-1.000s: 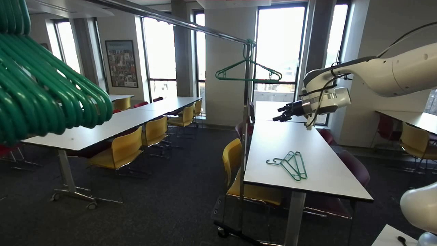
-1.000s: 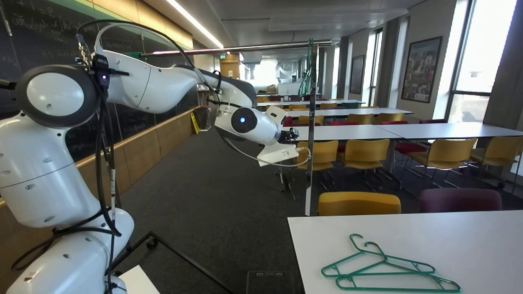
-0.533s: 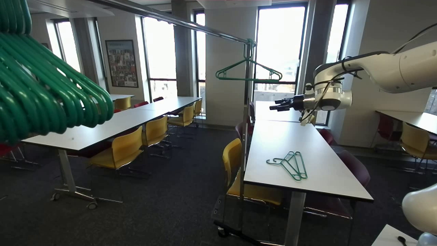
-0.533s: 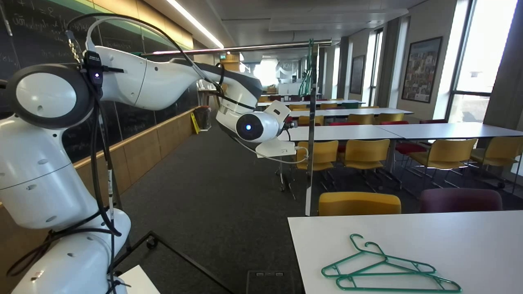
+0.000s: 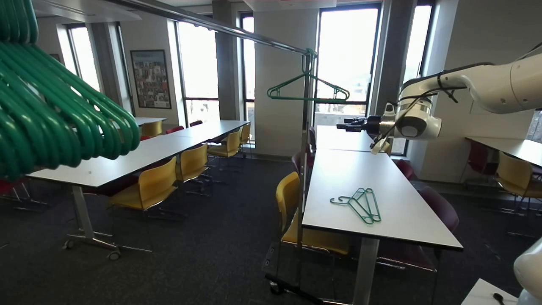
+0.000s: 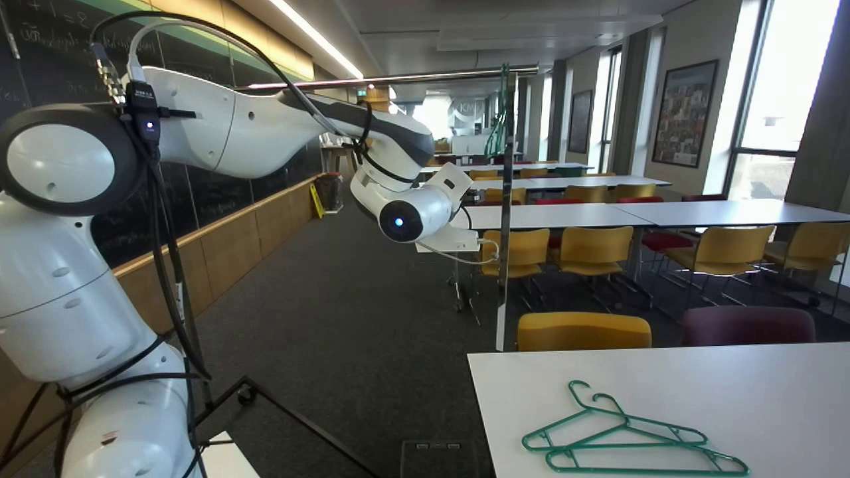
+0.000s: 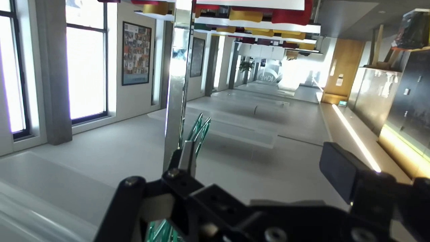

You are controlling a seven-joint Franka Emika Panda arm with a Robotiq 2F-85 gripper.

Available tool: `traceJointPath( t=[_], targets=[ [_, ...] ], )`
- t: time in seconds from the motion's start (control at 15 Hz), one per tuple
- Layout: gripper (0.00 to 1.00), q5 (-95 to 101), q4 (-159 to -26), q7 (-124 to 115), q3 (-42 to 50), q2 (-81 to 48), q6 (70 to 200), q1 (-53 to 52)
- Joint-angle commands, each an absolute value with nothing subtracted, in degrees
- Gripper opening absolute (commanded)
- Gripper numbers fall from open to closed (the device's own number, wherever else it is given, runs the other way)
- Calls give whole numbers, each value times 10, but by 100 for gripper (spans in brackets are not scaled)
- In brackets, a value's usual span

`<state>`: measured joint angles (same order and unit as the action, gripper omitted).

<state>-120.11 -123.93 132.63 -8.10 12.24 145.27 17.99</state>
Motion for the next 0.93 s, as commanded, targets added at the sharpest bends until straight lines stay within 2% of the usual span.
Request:
traceJointPath(
  t=[0.0, 0.53, 0.6, 0.87],
  targets=[
    [100, -1246, -1243, 1389, -38, 131, 1443, 137],
    [100, -1346, -1232, 1519, -14, 132, 1429, 120],
    [100, -1331, -1223, 1496, -45, 136, 1425, 159],
    [100, -1330, -1185, 1490, -66, 125, 1416, 187]
  ],
)
